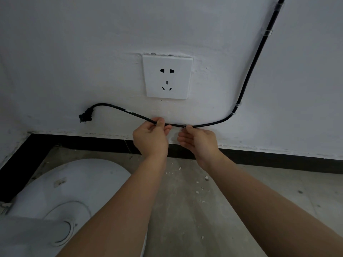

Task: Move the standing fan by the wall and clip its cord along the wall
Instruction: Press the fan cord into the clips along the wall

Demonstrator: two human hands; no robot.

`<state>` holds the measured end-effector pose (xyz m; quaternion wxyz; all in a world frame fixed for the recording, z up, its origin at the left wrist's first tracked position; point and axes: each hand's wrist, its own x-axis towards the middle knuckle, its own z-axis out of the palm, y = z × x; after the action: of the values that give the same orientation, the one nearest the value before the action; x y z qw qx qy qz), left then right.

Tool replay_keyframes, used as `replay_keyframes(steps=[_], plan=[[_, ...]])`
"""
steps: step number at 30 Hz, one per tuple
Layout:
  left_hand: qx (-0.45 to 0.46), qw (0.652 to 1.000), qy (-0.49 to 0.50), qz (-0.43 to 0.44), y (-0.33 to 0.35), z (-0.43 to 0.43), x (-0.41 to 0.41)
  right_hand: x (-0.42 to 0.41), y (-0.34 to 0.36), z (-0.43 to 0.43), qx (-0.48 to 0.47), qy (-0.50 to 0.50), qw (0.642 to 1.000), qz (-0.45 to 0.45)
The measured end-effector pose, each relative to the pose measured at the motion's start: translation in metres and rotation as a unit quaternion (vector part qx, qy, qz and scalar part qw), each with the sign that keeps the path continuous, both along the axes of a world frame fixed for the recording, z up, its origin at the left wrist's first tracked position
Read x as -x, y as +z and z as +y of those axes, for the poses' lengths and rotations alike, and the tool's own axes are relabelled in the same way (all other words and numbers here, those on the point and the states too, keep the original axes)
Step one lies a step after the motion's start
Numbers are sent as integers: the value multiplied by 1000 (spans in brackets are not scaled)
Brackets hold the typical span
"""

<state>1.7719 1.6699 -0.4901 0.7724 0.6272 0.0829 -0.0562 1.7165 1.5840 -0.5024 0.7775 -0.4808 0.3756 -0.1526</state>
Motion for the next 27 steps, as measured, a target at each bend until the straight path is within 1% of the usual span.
replay_keyframes(steps=[8, 14, 17, 21, 27], plan=[[7, 1000, 8, 24, 2, 0, 4, -1, 3, 0, -24, -8, 1000, -6], [28, 997, 13, 68, 3, 1, 4, -4, 1, 4, 36, -20, 999, 9], [50, 993, -4, 109, 3, 4, 3, -5, 2, 5, 42, -26, 999, 15], [52, 989, -63, 121, 5, 2, 5, -4, 3, 4, 55, -21, 998, 22], [31, 982, -89, 166, 5, -4, 5, -4, 4, 3, 62, -15, 998, 24]])
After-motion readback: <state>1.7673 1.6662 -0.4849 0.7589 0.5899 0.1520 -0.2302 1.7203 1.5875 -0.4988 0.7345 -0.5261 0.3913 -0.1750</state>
